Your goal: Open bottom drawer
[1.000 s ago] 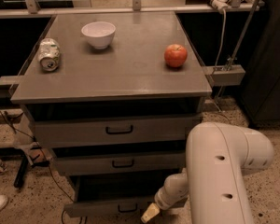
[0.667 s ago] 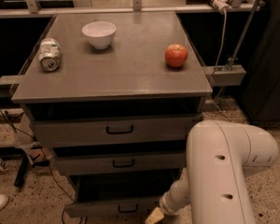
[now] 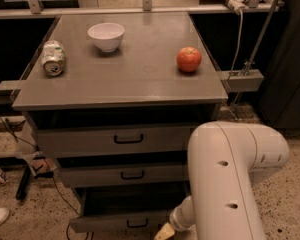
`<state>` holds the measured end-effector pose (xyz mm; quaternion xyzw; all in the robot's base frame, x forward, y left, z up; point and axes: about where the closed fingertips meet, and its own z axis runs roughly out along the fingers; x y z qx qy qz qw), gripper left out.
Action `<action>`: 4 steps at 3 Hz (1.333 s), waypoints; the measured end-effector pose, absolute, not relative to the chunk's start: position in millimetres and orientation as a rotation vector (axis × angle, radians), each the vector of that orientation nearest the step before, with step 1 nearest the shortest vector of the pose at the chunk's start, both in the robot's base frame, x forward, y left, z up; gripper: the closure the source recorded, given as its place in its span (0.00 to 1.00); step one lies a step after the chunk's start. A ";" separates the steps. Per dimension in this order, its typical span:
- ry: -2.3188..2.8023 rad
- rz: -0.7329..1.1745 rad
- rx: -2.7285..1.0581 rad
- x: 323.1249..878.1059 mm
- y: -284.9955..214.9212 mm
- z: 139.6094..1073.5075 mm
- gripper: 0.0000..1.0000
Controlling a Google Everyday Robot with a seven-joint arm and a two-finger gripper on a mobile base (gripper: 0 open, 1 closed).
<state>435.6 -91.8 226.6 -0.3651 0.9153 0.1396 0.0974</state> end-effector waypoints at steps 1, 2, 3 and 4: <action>2.647 0.346 -1.088 457.3 -92.1 259.4 0.00; 2.637 0.350 -1.111 464.8 -80.9 258.7 0.00; 2.667 0.401 -1.131 464.2 -67.1 233.3 0.00; 2.704 0.455 -1.160 464.0 -58.5 205.4 0.00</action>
Offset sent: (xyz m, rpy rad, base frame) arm 0.0416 0.0239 0.0246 -0.0141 -0.0717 0.0432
